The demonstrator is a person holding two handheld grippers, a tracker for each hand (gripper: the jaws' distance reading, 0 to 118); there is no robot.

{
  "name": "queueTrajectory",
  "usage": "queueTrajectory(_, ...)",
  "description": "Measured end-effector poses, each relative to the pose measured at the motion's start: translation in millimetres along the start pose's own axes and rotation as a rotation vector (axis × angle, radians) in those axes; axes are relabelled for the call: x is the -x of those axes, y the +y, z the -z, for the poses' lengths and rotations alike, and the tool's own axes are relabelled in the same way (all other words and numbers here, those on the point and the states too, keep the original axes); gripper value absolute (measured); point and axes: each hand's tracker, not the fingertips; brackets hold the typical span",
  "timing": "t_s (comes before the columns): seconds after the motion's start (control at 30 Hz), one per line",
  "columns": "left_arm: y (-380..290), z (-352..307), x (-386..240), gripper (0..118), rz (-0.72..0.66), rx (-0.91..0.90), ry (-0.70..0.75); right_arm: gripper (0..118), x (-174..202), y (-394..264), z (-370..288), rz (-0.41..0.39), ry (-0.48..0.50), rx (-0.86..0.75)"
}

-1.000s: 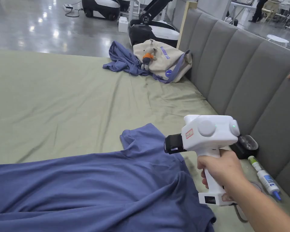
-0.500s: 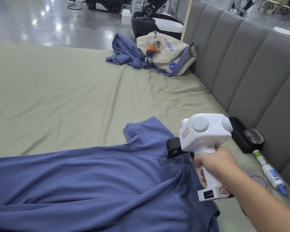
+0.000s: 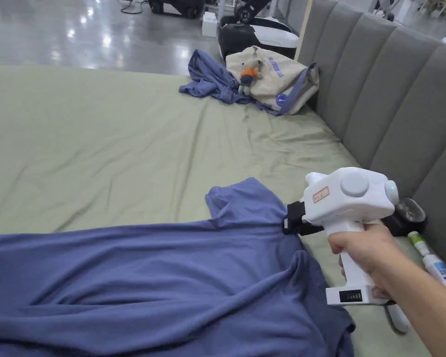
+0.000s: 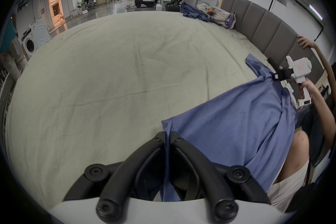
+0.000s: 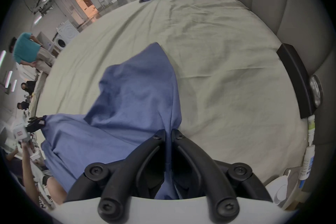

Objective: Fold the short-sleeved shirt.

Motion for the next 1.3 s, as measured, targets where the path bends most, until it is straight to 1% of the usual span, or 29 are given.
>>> queueTrajectory(0.03,1,-2,1,6,-0.001,-0.005,-0.003,7,-1,1,-4,-0.006,0.005,0.004)
queueTrajectory(0.17,3,-15,-1,6,-0.018,-0.042,-0.028,7,-1,-1,-30,-0.019,0.093,-0.076)
queueTrajectory(0.27,3,-27,-3,6,-0.010,-0.085,-0.047,7,-2,-4,-48,-0.004,0.151,-0.118)
queueTrajectory(0.33,1,-37,-5,6,-0.017,-0.124,-0.067,7,0,-10,-61,-0.031,0.152,-0.154)
queueTrajectory(0.37,0,-43,-4,6,-0.025,-0.140,-0.089,7,1,-13,-68,-0.045,0.164,-0.168)
queueTrajectory(0.43,-4,-53,-1,6,-0.033,-0.168,-0.118,7,0,-21,-82,-0.040,0.185,-0.195)
queueTrajectory(0.57,-19,-75,10,6,-0.045,-0.214,-0.143,7,2,-47,-114,-0.081,0.244,-0.260)
queueTrajectory(0.7,-39,-93,15,6,-0.073,-0.243,-0.195,7,1,-74,-137,-0.127,0.250,-0.296)
queueTrajectory(0.8,-61,-103,15,6,-0.042,-0.265,-0.207,7,-2,-102,-151,-0.150,0.278,-0.329)
queueTrajectory(0.83,-70,-105,15,6,-0.046,-0.267,-0.220,7,-5,-111,-153,-0.160,0.273,-0.345)
queueTrajectory(1.0,-114,-119,11,6,-0.079,-0.320,-0.282,7,-15,-160,-162,-0.159,0.300,-0.347)
queueTrajectory(1.03,-123,-120,11,6,-0.093,-0.329,-0.281,7,-16,-171,-162,-0.155,0.283,-0.354)
queueTrajectory(1.07,-134,-122,9,6,-0.100,-0.336,-0.284,7,-19,-181,-162,-0.153,0.287,-0.351)
queueTrajectory(1.13,-151,-118,13,6,-0.151,-0.317,-0.320,7,-23,-197,-155,-0.135,0.311,-0.322)
queueTrajectory(1.2,-165,-112,6,6,-0.170,-0.295,-0.304,7,-26,-211,-143,-0.121,0.289,-0.290)
queueTrajectory(1.3,-179,-98,8,6,-0.199,-0.265,-0.294,7,-35,-222,-126,-0.093,0.280,-0.261)
